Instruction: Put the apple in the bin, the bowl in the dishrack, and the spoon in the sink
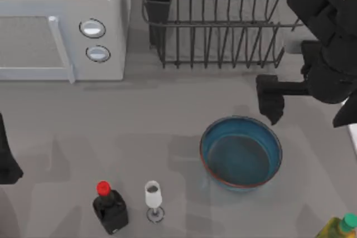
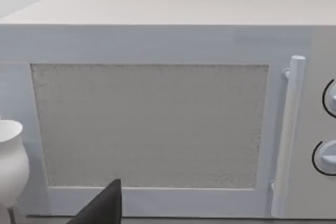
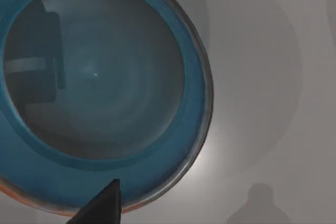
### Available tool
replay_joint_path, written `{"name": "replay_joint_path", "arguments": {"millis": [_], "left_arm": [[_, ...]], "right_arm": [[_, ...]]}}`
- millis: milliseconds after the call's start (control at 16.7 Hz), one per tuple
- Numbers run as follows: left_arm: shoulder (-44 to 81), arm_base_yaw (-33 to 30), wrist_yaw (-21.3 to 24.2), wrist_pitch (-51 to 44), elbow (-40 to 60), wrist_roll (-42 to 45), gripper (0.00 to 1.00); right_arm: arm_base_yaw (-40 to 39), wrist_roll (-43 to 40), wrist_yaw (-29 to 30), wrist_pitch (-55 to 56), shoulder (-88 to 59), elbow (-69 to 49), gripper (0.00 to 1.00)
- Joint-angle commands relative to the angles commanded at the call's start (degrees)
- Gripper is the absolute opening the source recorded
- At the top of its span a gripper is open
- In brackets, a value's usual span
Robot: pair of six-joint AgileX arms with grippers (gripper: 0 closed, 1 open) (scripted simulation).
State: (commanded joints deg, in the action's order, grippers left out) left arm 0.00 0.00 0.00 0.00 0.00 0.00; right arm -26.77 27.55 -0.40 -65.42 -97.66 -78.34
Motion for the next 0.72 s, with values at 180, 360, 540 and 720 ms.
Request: {"name": "replay_joint_path", "arguments": {"millis": [180, 360, 540, 720], "left_arm": [[0.0, 0.0, 0.0, 0.0, 0.0, 0.0, 1.00], [0.0, 0.0, 0.0, 0.0, 0.0, 0.0, 1.00], [0.0, 0.0, 0.0, 0.0, 0.0, 0.0, 1.00], [0.0, 0.0, 0.0, 0.0, 0.0, 0.0, 1.00]], "right_arm": [[-1.7, 1.7, 0.3, -3.9, -6.0, -5.4, 1.00], [-2.0, 2.1, 0.4, -4.6, -7.1, -6.4, 1.00], [-1.7, 2.0, 0.4, -4.5, -6.9, -6.3, 1.00], [-1.9, 1.9, 0.4, -2.2, -7.6, -4.3, 1.00]]}}
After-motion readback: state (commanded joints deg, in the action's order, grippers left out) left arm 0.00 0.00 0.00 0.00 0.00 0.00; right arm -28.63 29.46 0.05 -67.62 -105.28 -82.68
